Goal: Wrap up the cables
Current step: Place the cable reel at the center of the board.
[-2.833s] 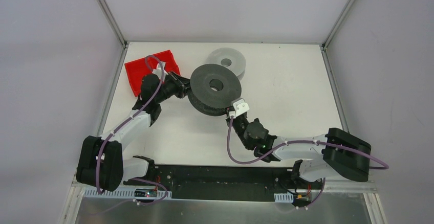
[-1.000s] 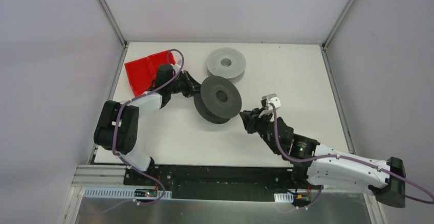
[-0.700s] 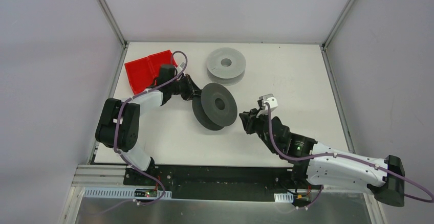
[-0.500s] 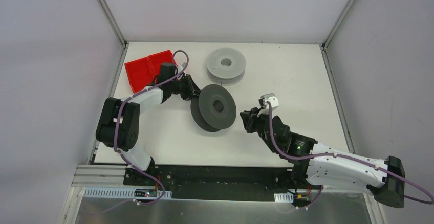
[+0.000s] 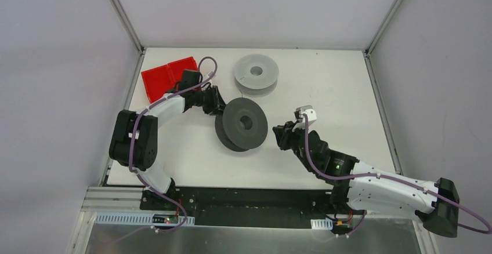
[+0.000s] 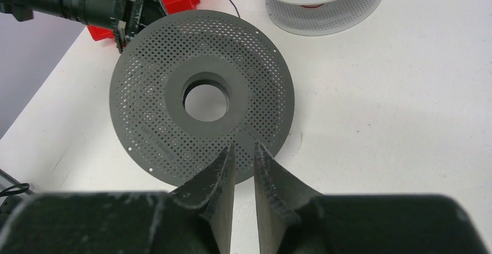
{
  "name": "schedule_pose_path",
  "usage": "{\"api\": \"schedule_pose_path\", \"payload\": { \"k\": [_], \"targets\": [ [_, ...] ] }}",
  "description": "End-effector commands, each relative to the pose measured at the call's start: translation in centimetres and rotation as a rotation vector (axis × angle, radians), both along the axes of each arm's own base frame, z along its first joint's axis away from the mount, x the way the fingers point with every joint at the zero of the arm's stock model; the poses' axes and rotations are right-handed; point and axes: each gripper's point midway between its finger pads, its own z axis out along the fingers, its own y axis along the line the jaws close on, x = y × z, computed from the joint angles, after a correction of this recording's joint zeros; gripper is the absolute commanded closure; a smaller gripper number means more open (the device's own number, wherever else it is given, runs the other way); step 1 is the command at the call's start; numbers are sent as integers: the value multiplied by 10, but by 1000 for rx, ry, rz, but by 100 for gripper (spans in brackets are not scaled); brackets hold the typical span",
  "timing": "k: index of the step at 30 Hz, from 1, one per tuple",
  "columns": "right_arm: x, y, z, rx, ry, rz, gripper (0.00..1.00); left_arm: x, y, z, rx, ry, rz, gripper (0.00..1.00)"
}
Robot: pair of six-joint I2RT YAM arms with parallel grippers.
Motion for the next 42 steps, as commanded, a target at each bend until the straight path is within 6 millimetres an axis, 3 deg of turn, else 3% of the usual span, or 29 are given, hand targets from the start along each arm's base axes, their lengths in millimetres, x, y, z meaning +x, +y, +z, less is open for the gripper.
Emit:
{"api": "schedule_pose_path", "payload": {
  "k": [1, 8, 12, 18, 30, 42],
  "targets": [
    [13, 6, 5, 32, -18, 14, 79, 1, 3, 11, 54, -65, -68, 81],
    [60, -4, 3, 72, 79, -8, 79, 1, 9, 4, 115, -64, -110, 76],
    [59, 15, -7, 118, 121, 70, 78, 1, 10, 2, 123, -62, -119, 75],
    [61, 35, -24, 175, 254, 207, 65, 4, 16, -1, 174, -61, -140, 74],
    [70, 32, -44, 191, 333, 179, 59, 11, 35, -10, 268, -41, -117, 69],
    [71, 28, -44, 200, 331, 169, 60, 20, 50, -17, 333, -11, -100, 69]
  ]
}}
